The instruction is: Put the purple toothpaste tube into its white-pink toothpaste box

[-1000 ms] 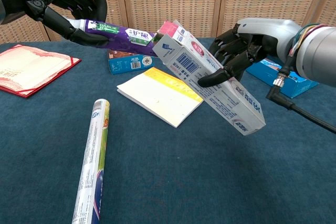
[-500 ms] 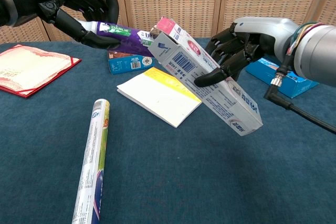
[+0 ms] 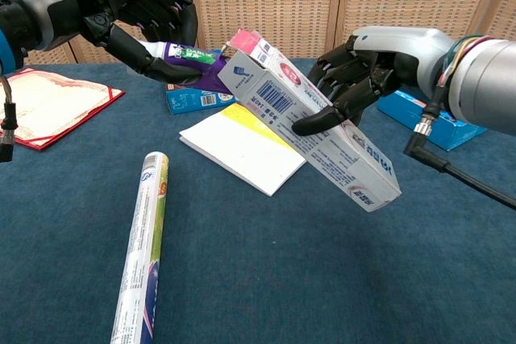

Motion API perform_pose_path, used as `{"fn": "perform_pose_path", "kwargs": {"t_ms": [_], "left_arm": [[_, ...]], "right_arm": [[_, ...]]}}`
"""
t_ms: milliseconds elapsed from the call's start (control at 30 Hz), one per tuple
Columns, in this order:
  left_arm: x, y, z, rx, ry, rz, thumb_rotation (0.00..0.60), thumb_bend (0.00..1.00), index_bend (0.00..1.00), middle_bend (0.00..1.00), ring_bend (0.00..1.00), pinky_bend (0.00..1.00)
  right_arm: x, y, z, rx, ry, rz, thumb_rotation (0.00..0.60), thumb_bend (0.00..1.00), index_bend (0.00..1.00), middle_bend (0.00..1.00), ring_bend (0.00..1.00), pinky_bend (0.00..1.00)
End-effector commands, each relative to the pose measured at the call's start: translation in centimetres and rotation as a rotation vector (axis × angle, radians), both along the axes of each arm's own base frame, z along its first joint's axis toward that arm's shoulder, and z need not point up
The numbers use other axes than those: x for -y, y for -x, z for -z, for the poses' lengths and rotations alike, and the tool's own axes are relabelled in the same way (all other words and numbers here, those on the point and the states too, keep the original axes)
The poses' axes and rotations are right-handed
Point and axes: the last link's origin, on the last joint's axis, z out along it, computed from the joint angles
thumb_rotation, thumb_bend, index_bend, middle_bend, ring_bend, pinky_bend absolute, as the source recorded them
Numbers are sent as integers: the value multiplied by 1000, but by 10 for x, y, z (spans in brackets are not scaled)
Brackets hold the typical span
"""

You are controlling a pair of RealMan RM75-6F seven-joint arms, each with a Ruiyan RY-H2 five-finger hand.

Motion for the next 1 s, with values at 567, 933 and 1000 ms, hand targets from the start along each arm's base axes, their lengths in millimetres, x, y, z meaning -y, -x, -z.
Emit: {"fn": "perform_pose_path", "kwargs": {"t_ms": [567,933,1000], "left_arm": [[7,-19,20,34,-57,61,600,360,723,406,314,348],[9,-12,19,-19,-29,89,600,358,389,0,0,8],[9,-10,15,-31,-44,95,600,355,382,0,0,1]], "right_arm": [[-2,-4,-6,16,-3,-31,600,0,584,504,412,499],[-1,-2,-8,17,1,-25,600,0,584,503,412,499],[1,0,-8,17,1,-18,600,0,584,503,412,499]]}}
